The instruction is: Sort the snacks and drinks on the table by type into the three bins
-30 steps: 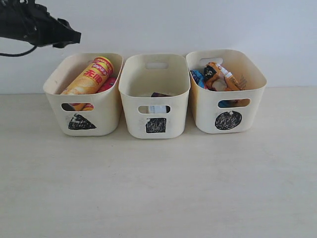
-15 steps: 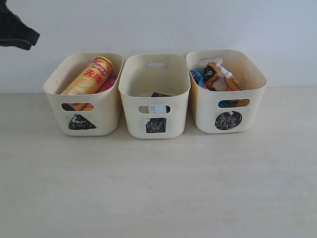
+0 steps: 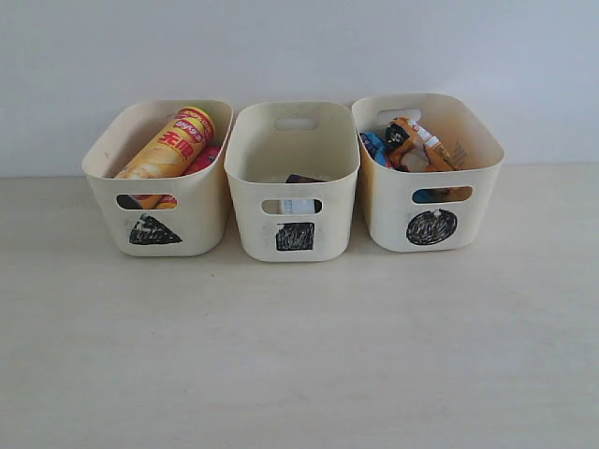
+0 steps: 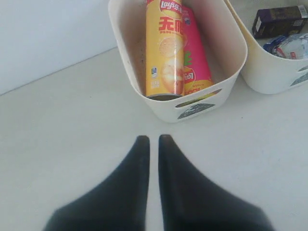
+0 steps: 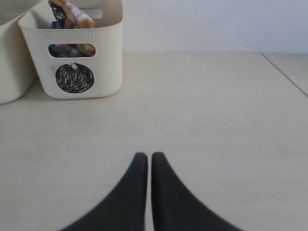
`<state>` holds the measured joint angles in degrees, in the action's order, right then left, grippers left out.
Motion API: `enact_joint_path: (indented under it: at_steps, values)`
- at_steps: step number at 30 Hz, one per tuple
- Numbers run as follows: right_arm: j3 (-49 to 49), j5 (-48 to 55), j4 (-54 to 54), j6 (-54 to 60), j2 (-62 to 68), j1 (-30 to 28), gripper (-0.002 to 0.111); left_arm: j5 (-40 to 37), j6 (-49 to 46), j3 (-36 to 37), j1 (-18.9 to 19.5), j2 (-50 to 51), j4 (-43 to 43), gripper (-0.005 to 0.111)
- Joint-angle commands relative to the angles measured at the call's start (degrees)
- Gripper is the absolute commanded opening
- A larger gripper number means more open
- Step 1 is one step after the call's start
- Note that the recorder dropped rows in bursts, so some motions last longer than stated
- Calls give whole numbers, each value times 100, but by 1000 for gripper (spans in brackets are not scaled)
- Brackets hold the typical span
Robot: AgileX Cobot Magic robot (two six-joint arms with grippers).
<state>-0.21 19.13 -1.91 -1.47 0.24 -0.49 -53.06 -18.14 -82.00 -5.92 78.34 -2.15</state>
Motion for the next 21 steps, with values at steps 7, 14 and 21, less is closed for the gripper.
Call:
enact_joint_path:
  at_steps: [7, 14, 21]
  values:
    - [21, -44, 7, 13, -24, -16, 0, 1398, 706, 1807, 16, -1764, 67, 4]
    - [21, -44, 7, 13, -24, -16, 0, 1798, 950, 2922, 16, -3227, 48, 4]
    - [21, -44, 7, 13, -24, -16, 0, 1990, 1142, 3745, 16, -4804, 6, 4]
